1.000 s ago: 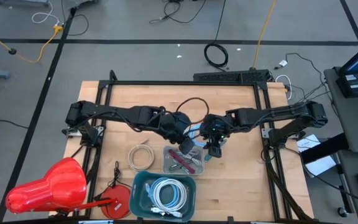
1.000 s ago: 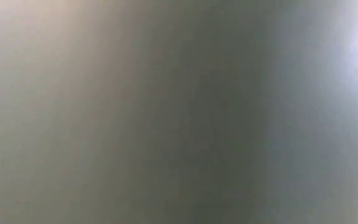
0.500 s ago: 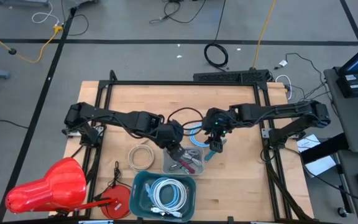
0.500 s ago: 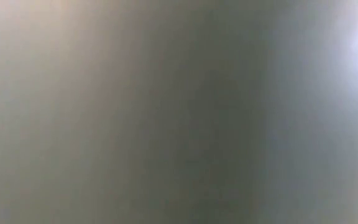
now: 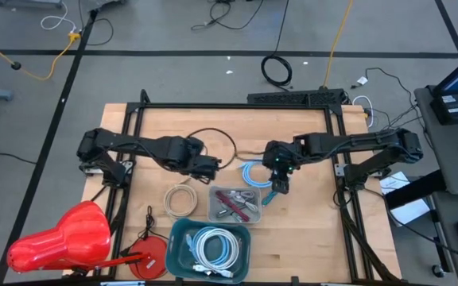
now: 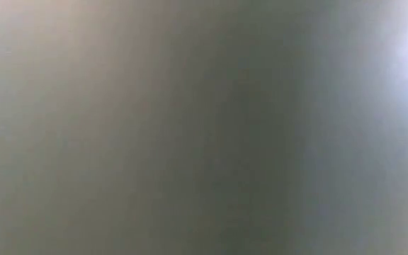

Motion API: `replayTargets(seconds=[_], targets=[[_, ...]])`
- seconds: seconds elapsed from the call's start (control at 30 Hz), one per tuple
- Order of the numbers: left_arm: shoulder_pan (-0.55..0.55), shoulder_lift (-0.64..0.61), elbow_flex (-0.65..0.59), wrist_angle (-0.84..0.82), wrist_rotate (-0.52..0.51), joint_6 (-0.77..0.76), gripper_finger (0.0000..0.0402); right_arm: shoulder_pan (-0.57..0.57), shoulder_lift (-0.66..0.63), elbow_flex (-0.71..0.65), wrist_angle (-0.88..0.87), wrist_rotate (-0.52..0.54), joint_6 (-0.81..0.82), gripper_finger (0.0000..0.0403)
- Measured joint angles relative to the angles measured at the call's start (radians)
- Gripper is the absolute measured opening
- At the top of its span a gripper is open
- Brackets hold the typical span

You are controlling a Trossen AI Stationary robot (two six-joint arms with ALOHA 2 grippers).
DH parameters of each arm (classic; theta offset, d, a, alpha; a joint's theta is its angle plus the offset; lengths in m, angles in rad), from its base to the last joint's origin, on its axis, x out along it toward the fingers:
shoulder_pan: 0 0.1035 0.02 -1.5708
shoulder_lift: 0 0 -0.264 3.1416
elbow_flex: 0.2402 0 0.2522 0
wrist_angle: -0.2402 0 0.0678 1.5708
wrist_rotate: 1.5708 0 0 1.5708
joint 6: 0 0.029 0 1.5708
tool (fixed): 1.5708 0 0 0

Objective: Pick & Place USB Port
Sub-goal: Put the brown HDMI cable into the blue bin

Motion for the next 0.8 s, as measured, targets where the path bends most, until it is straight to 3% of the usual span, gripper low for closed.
replayTargets(seconds=[0.1,0.27,0.53,0.8], targets=[[0.007,-0.042,-0.058,-0.026,0.003,-0.075,0.0179,0.0,-0.011,-0.028,0.001,-0.003,0.02,0.0201],[0.0,-0.162,-0.27,0.025,0.069,-0.188,0.0179,0.0,-0.039,-0.062,0.009,-0.003,0.04,0.0201],[-0.08,-0.326,-0.668,0.375,0.16,-0.258,0.0179,0.0,-0.109,-0.09,0.072,-0.003,0.074,0.0201],[-0.165,-0.318,-0.864,0.574,0.233,-0.287,0.0179,-0.001,-0.144,-0.091,0.118,-0.003,0.08,0.0201]])
